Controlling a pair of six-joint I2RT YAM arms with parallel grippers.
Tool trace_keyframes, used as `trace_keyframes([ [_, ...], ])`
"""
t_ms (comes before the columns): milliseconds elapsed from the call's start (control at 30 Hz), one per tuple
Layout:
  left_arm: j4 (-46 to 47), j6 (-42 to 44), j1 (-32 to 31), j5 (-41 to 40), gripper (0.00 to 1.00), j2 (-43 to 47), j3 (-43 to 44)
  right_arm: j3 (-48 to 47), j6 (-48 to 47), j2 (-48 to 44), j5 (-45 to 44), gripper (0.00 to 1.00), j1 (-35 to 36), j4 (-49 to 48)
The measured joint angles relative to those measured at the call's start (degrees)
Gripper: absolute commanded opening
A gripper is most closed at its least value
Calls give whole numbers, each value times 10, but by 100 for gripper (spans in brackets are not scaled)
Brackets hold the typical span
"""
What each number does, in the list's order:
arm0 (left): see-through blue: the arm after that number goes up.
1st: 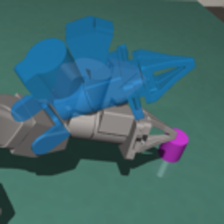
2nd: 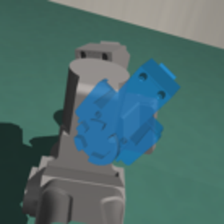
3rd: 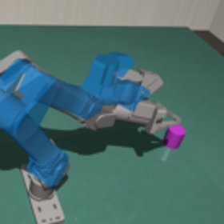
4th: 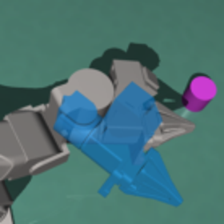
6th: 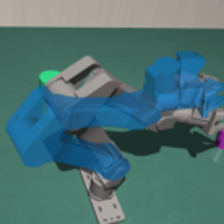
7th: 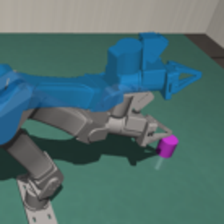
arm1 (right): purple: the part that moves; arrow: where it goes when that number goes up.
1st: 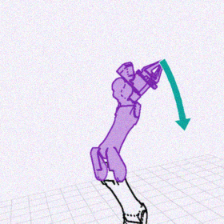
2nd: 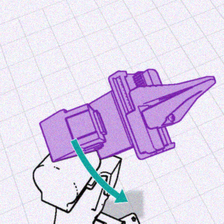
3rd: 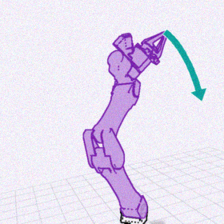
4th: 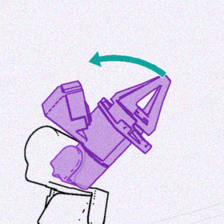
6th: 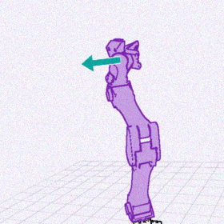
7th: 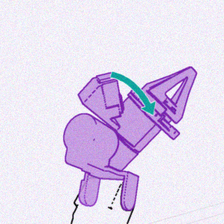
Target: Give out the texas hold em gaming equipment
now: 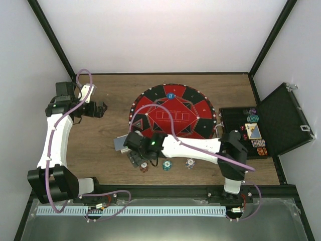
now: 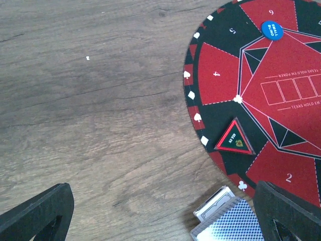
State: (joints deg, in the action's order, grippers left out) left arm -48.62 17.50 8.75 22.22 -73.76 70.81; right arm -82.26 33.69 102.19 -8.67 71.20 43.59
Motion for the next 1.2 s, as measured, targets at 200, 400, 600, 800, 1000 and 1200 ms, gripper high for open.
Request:
trace_keyframes([
  [200, -1, 1, 0, 0, 100, 9, -1, -3, -1, 58, 16, 78, 9, 8],
  [400, -2, 2, 0, 3, 100, 9, -1, -4, -2, 67, 16, 70, 9, 13],
  [600, -4, 2, 0, 6, 100, 9, 0, -4, -3, 73, 16, 67, 12, 13],
  [800, -4, 2, 0, 6, 100, 9, 0, -3, -2, 86, 16, 62, 19, 13],
  [1000, -4, 1, 0, 6, 100, 9, 0, -2, -2, 88, 14, 55, 19, 11],
  [1200, -5, 2, 0, 6, 100, 9, 3, 1, -3, 89, 13, 55, 19, 9],
])
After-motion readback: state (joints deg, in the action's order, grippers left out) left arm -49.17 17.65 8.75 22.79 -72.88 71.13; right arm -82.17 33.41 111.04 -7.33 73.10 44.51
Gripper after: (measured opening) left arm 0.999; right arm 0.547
